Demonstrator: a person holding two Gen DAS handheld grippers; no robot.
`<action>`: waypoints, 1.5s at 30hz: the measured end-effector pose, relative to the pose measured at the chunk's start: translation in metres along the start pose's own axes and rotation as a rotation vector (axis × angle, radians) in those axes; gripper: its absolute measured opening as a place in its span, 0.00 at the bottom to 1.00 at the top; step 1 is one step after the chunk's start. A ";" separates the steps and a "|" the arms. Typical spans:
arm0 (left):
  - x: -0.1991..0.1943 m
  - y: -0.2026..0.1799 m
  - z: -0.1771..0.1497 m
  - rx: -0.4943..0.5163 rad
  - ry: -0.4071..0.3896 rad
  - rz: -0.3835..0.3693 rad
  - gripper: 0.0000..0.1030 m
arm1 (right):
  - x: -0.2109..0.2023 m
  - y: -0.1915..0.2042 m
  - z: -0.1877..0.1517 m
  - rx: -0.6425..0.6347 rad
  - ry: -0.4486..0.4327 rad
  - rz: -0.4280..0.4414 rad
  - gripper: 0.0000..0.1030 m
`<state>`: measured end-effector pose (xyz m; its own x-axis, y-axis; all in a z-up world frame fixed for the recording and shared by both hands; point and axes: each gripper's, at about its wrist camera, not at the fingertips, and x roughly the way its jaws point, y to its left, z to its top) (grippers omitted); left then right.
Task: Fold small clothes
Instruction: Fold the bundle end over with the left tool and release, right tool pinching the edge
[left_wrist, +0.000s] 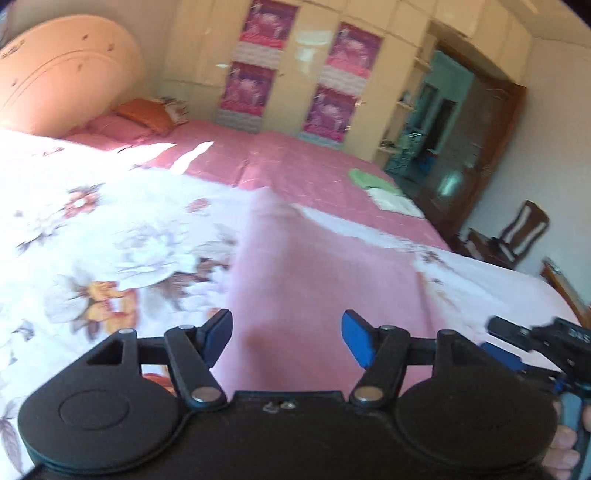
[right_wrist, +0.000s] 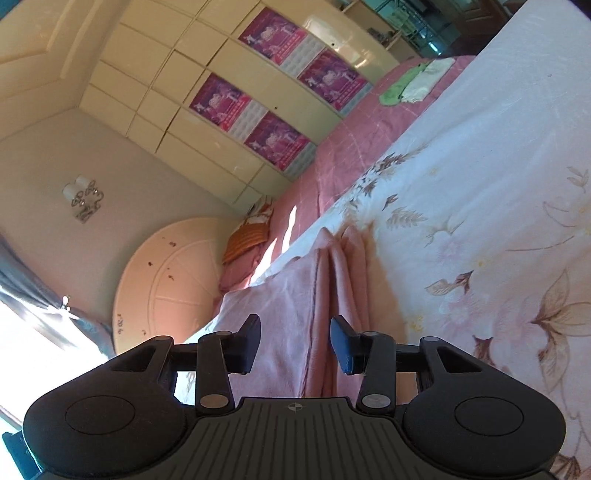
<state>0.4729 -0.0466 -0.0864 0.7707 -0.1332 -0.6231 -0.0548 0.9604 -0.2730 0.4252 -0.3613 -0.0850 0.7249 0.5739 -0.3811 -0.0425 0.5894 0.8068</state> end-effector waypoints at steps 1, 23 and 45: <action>0.005 0.011 0.002 -0.014 0.007 0.021 0.61 | 0.007 0.001 -0.003 -0.005 0.035 0.006 0.42; 0.035 0.064 0.012 -0.059 0.076 -0.057 0.66 | 0.082 0.025 -0.030 -0.232 0.187 -0.142 0.09; 0.069 0.036 0.009 0.059 0.170 -0.107 0.70 | 0.063 0.014 -0.013 -0.338 0.132 -0.228 0.08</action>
<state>0.5298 -0.0193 -0.1326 0.6515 -0.2702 -0.7089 0.0633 0.9505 -0.3042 0.4608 -0.3097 -0.1039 0.6483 0.4624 -0.6049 -0.1303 0.8502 0.5102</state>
